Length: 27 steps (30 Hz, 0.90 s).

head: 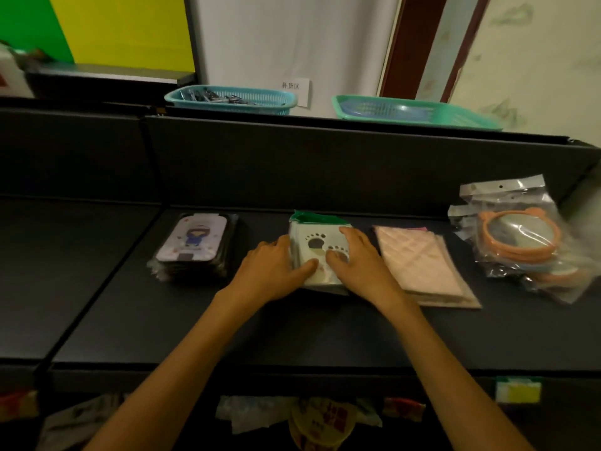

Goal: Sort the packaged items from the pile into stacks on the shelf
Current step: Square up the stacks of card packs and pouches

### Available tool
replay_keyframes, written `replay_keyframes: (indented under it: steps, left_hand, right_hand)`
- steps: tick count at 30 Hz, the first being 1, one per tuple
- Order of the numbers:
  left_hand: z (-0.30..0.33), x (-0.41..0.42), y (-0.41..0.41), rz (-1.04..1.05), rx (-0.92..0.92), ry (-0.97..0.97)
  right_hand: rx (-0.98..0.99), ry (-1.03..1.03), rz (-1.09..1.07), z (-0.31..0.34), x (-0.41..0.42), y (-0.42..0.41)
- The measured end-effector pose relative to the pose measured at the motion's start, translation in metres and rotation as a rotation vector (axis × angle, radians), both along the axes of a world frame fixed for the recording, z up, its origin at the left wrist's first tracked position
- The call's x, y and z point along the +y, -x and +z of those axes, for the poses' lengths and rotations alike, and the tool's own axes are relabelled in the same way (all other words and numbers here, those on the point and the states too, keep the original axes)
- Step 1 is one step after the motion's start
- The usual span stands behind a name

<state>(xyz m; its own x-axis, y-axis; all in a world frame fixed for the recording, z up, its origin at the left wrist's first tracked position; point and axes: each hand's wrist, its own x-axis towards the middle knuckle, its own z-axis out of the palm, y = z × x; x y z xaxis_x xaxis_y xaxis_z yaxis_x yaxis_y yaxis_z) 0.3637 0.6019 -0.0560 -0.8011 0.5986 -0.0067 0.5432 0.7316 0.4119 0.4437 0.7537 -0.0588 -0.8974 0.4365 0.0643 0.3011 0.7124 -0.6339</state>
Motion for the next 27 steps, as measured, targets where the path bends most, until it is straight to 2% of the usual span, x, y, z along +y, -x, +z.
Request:
replay_keyframes:
  steps: [6,14,21,24,27]
  left_hand:
    - [-0.008,0.009,-0.003,0.067,-0.083,-0.127]
    - [-0.002,0.018,0.003,0.170,-0.309,-0.355]
    - [0.004,0.012,0.021,0.363,-0.719,-0.701]
    - [0.004,0.009,0.019,0.301,-0.840,-0.717]
    - [0.001,0.009,0.015,0.247,-0.865,-0.709]
  right_hand:
    - [0.051,0.163,0.011,-0.005,0.000,0.003]
    - [0.178,0.345,-0.018,-0.010,-0.008,0.005]
    - [0.200,0.462,-0.015,-0.011,-0.010,0.004]
    - [0.221,0.563,-0.004,-0.011,-0.009,0.001]
    - [0.243,0.598,0.005,-0.013,-0.010,0.000]
